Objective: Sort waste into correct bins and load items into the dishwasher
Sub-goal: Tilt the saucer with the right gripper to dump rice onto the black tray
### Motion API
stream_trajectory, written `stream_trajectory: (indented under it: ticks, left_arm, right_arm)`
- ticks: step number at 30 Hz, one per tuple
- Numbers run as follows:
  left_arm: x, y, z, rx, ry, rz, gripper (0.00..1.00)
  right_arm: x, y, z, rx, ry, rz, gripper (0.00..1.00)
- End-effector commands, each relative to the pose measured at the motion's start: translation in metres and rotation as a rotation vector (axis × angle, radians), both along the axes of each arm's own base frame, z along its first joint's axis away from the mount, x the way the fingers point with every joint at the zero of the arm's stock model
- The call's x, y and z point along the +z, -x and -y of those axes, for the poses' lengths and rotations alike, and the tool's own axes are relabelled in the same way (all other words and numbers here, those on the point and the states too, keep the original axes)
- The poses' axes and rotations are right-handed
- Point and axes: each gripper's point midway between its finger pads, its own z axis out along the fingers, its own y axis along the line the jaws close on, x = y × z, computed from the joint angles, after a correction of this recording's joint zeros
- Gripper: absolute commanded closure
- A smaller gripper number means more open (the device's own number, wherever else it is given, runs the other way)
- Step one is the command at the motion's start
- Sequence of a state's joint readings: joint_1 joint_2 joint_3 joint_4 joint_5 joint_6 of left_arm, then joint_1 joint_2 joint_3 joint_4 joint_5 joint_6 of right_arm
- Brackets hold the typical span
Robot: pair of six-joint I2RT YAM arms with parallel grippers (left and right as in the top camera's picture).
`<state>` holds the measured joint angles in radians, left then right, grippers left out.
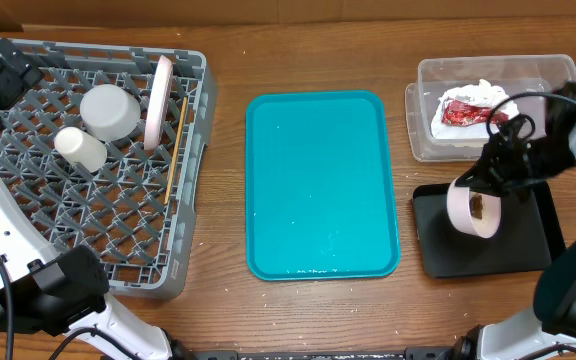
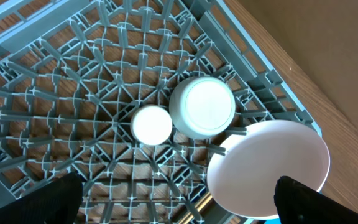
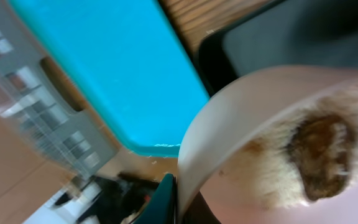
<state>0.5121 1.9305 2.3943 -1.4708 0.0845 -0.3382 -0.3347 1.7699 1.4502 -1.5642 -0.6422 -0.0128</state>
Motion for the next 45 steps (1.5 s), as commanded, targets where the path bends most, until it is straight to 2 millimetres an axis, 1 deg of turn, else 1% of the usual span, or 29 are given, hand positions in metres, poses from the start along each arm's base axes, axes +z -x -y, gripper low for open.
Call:
stream_trajectory:
  ticks: [1, 5, 8, 14, 16, 21, 24, 29, 33, 36, 39, 41, 43, 45]
  left_arm:
    - [0.001, 0.0, -0.002, 0.011, -0.007, 0.001, 0.0]
    - [0.001, 0.0, -0.002, 0.01, -0.007, 0.001, 0.0]
    - [0.001, 0.0, -0.002, 0.01, -0.007, 0.001, 0.0]
    - [0.001, 0.0, -0.002, 0.01, -0.007, 0.001, 0.0]
    - [0.001, 0.0, -0.002, 0.011, -0.007, 0.001, 0.0]
    - [0.001, 0.0, -0.002, 0.01, -0.007, 0.001, 0.0]
    - [0.001, 0.0, -0.002, 0.011, -0.007, 0.001, 0.0]
    - [0.001, 0.0, -0.002, 0.011, -0.007, 0.001, 0.0]
    - [0.001, 0.0, -0.002, 0.011, -0.007, 0.001, 0.0]
    - [0.001, 0.0, -0.002, 0.011, -0.007, 0.001, 0.0]
    - [0.001, 0.0, -0.002, 0.011, -0.007, 0.001, 0.0]
    - [0.001, 0.0, -0.002, 0.011, -0.007, 0.001, 0.0]
    - [0.001, 0.0, -0.002, 0.011, -0.007, 0.001, 0.0]
    - [0.001, 0.0, -0.002, 0.011, -0.007, 0.001, 0.0]
  right_arm:
    - [0.006, 0.001, -0.001, -0.018, -0.189, 0.136, 0.96]
    - [0.001, 0.003, 0.016, -0.102, -0.276, 0.216, 0.96]
    - [-0.002, 0.003, 0.036, -0.174, -0.292, 0.267, 0.96]
    - [0.003, -0.003, 0.065, -0.285, -0.311, 0.355, 0.96]
    - [0.005, -0.005, 0.07, -0.314, -0.327, 0.378, 0.96]
    - [0.012, -0.008, 0.069, -0.344, -0.392, 0.402, 0.96]
    - [0.008, -0.01, 0.069, -0.352, -0.398, 0.416, 0.96]
    - [0.01, -0.008, 0.065, -0.381, -0.448, 0.404, 0.96]
    - [0.006, -0.011, 0.068, -0.376, -0.433, 0.422, 0.96]
    - [0.011, -0.012, 0.066, -0.415, -0.482, 0.399, 0.96]
    - [0.015, -0.006, 0.061, -0.405, -0.501, 0.383, 0.96]
    - [0.013, -0.008, 0.063, -0.402, -0.487, 0.397, 0.96]
    - [0.008, -0.014, 0.071, -0.444, -0.48, 0.379, 0.96]
    - [0.01, -0.013, 0.07, -0.454, -0.494, 0.361, 0.96]
